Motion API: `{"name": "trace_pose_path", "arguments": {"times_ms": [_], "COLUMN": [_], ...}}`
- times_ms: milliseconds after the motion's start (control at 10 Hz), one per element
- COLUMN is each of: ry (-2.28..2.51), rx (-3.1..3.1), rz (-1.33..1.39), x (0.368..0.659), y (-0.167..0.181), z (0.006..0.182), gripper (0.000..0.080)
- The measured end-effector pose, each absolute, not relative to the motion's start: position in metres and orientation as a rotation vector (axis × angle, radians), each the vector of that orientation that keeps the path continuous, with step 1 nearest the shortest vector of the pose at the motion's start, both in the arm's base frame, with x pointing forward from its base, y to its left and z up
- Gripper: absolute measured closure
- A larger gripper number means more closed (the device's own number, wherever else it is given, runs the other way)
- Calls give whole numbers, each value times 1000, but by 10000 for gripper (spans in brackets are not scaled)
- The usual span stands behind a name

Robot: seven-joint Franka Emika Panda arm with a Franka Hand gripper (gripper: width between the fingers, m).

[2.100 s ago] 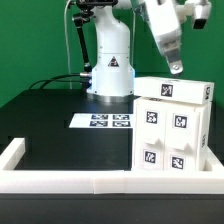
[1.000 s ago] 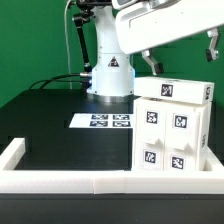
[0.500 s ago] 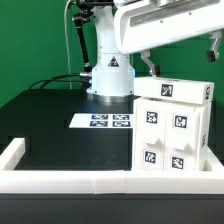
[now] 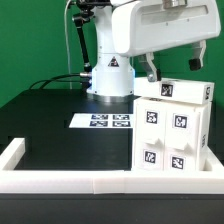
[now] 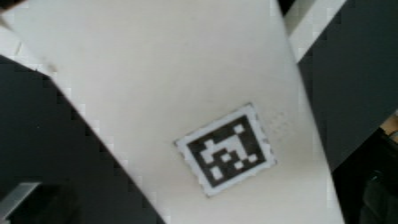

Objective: Assemble cabinet

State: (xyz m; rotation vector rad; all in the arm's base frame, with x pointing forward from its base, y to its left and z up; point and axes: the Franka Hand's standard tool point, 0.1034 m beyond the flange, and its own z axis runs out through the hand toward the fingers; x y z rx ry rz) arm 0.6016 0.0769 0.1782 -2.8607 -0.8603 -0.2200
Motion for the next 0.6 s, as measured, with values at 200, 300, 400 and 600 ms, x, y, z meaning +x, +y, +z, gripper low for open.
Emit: {"name": "trace_pose_path", "arguments": {"times_ms": [200, 300, 400, 600], "ry": [-1078, -1156, -1259, -1324], "rx": [-2804, -2780, -2739, -2711], "rz": [-231, -239, -238, -236], "x": [601, 600, 599, 598], "y": [74, 74, 74, 76], "z": [177, 174, 171, 164], "gripper": [2, 2, 2, 2]}}
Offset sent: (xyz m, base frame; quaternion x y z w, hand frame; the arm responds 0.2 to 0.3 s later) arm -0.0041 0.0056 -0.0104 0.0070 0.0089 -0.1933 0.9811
